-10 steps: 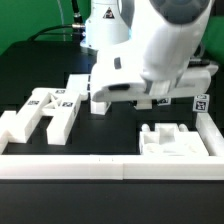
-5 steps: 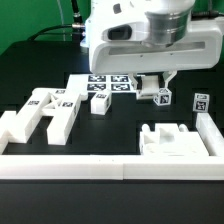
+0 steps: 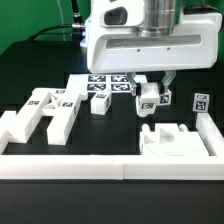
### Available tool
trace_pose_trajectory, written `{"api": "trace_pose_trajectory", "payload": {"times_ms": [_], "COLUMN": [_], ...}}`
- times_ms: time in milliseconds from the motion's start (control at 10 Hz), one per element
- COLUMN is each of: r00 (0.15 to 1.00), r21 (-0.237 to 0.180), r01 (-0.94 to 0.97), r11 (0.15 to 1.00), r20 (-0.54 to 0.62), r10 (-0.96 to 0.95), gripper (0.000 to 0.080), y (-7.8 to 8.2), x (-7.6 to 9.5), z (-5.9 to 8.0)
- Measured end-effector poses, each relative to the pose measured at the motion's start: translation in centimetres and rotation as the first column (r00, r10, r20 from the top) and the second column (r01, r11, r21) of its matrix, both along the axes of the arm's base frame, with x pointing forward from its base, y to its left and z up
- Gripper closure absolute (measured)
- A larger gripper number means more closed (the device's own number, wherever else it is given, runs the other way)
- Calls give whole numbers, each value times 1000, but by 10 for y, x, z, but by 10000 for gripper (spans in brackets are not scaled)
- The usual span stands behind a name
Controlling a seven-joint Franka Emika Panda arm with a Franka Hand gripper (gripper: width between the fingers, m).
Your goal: Assemble chair
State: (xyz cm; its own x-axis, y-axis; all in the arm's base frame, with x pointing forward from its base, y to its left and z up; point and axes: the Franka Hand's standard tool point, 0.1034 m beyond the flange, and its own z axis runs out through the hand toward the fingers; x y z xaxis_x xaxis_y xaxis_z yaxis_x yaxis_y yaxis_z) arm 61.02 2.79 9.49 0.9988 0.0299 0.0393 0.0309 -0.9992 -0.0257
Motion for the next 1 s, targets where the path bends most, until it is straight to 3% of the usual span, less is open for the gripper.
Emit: {"api": "trace_pose_trajectory", "payload": {"times_ms": [200, 400, 900, 1000], "r00": [993, 996, 995, 995], "r21": [3, 8, 9, 16], "r01": [1, 1, -2, 7], "r11": [1000, 1000, 1000, 1000], "r20": [122, 93, 101, 94], "r10": [-1, -1, 1, -9], "gripper": [509, 509, 509, 509], "y": [2, 4, 6, 16], "x": [13, 16, 21, 25], "z": [27, 48, 48, 52]}}
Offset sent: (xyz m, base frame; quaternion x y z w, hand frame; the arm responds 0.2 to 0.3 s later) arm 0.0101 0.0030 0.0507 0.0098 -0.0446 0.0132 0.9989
